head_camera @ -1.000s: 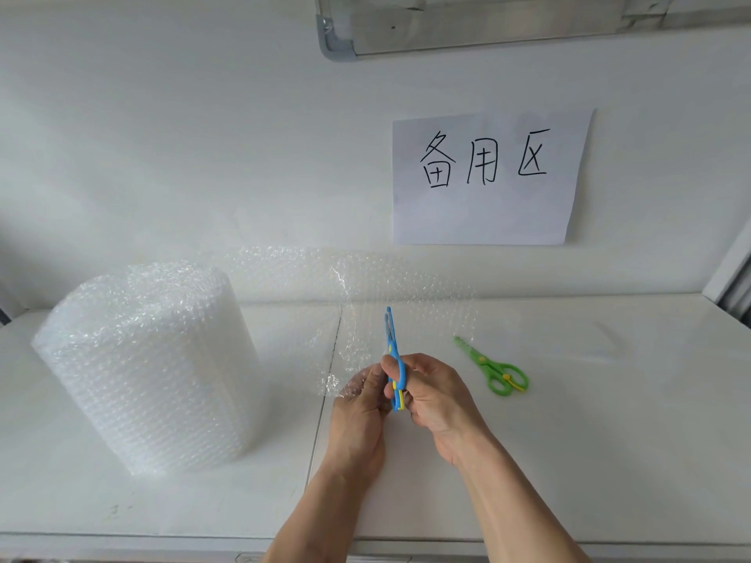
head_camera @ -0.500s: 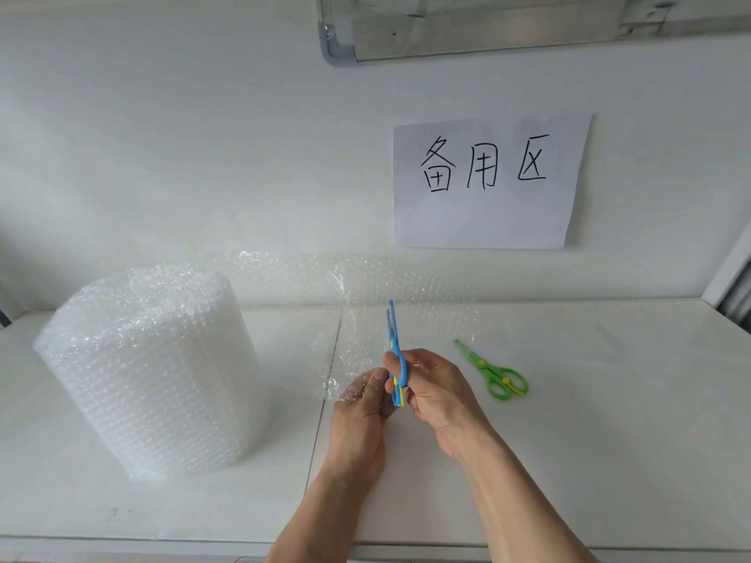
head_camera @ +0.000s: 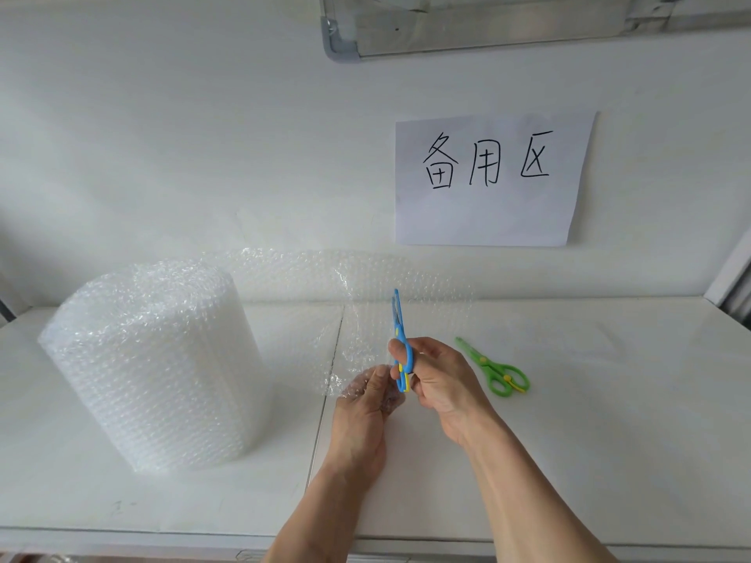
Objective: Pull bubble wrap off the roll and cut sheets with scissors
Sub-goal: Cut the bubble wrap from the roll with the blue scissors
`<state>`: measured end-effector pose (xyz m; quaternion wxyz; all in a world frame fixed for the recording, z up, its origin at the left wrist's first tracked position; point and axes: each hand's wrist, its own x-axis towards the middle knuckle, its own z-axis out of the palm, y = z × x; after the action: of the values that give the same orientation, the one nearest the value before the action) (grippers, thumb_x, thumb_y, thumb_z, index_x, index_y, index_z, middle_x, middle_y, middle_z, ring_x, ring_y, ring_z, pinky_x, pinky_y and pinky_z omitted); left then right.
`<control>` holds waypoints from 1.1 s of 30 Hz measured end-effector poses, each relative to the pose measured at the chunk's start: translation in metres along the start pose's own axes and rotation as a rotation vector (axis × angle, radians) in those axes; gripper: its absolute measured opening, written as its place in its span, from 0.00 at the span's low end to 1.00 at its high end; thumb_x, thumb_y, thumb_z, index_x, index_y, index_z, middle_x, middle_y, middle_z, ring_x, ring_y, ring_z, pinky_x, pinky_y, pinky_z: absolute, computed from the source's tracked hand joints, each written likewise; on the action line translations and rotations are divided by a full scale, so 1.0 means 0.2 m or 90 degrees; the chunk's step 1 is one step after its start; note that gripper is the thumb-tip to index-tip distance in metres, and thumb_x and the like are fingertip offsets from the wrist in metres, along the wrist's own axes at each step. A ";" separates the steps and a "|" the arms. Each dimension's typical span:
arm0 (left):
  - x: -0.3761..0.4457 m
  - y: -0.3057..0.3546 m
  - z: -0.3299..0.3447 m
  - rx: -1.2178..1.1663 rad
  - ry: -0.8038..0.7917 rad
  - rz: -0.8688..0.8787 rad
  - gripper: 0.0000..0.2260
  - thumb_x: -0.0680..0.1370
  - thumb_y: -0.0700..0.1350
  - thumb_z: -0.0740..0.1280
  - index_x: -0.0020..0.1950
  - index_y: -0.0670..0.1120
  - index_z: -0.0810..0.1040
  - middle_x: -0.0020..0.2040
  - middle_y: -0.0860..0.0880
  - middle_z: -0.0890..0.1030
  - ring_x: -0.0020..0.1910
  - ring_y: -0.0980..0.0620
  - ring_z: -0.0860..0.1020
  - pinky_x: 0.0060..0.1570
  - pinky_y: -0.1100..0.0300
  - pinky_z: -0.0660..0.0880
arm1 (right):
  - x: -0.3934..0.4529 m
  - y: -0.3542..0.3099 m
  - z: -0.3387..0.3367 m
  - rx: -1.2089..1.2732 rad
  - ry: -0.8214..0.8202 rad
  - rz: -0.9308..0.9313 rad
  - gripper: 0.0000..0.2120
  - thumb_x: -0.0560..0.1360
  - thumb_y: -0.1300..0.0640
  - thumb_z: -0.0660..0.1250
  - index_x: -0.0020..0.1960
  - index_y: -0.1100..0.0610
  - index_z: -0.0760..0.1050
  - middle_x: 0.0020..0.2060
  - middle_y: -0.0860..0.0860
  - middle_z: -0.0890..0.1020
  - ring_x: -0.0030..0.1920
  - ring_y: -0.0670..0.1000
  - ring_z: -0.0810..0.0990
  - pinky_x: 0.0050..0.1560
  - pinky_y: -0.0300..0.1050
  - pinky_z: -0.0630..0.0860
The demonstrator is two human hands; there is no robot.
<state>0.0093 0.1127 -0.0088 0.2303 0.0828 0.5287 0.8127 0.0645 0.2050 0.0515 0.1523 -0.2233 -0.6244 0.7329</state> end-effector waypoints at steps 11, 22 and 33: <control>0.00 -0.01 0.00 -0.013 0.025 0.001 0.10 0.81 0.41 0.63 0.47 0.40 0.83 0.39 0.44 0.81 0.40 0.49 0.77 0.51 0.52 0.75 | 0.05 -0.01 -0.01 -0.004 -0.002 -0.019 0.11 0.69 0.45 0.75 0.45 0.52 0.81 0.32 0.51 0.81 0.37 0.52 0.71 0.30 0.38 0.63; 0.01 -0.01 0.01 -0.015 0.042 -0.007 0.08 0.81 0.40 0.63 0.48 0.39 0.82 0.37 0.44 0.82 0.39 0.50 0.78 0.51 0.52 0.75 | 0.08 -0.01 -0.02 -0.012 0.006 -0.026 0.12 0.68 0.44 0.75 0.44 0.52 0.81 0.32 0.51 0.82 0.39 0.53 0.70 0.34 0.43 0.63; 0.01 -0.01 0.01 -0.033 0.045 -0.015 0.07 0.80 0.39 0.64 0.48 0.39 0.81 0.38 0.43 0.82 0.38 0.51 0.81 0.49 0.54 0.76 | 0.11 -0.03 -0.04 -0.014 0.017 -0.034 0.12 0.68 0.44 0.75 0.45 0.51 0.82 0.31 0.48 0.82 0.39 0.52 0.71 0.33 0.43 0.62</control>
<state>0.0092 0.1155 -0.0093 0.2230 0.0420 0.5159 0.8260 0.0502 0.2230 0.0528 0.1777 -0.2176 -0.6361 0.7186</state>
